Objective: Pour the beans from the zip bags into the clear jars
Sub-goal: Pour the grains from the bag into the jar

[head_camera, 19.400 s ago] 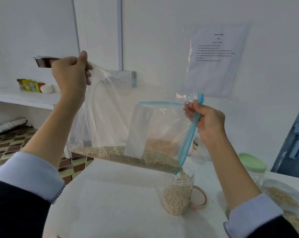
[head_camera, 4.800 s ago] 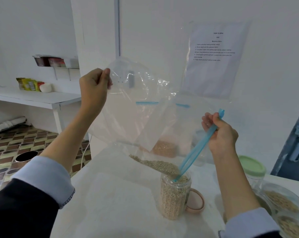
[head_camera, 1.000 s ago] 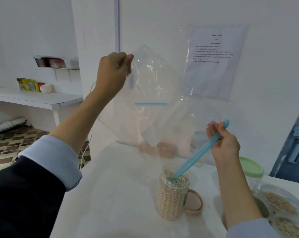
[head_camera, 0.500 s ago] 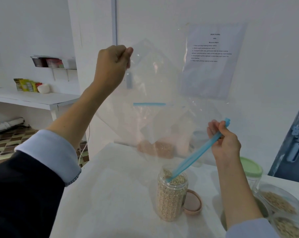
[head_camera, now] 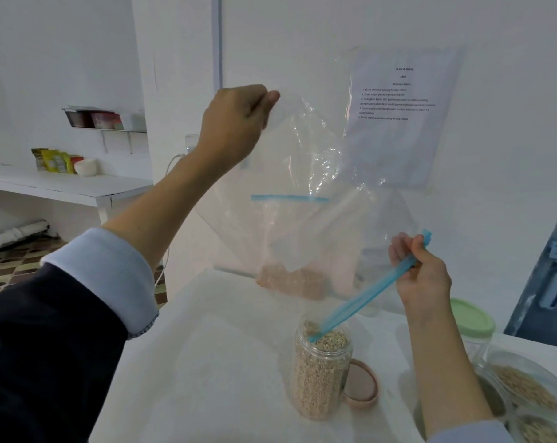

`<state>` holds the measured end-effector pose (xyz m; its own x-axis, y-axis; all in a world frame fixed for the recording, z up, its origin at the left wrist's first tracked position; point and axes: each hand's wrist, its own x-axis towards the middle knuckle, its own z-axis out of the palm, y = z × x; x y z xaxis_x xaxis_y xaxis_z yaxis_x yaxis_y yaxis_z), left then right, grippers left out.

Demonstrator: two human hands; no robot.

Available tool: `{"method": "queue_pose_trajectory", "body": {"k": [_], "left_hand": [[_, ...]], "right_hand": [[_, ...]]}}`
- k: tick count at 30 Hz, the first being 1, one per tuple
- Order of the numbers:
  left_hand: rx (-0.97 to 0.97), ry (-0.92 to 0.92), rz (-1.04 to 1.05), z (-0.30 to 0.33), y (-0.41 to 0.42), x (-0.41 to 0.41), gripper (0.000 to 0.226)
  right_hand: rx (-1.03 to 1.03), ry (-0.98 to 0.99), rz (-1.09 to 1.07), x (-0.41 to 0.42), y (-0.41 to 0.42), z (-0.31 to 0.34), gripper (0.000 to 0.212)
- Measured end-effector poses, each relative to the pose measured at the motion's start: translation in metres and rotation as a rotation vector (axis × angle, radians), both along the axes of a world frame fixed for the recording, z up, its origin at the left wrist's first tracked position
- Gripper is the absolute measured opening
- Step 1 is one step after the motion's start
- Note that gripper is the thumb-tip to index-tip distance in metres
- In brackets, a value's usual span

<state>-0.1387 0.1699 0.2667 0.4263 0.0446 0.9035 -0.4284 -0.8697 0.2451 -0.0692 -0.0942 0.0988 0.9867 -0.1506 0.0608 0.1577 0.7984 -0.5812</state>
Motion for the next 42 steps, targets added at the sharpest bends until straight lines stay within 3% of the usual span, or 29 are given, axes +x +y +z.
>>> {"method": "queue_pose_trajectory", "body": {"k": [11,42], "left_hand": [[0.133,0.0,0.002,0.0,-0.018,0.006,0.045],[0.182,0.123,0.089,0.013,-0.048,0.012,0.047]], "right_hand": [[0.026,0.011,0.021,0.004,0.001,-0.01,0.013],[0.094,0.035,0.003,0.003,-0.006,-0.019,0.013]]}}
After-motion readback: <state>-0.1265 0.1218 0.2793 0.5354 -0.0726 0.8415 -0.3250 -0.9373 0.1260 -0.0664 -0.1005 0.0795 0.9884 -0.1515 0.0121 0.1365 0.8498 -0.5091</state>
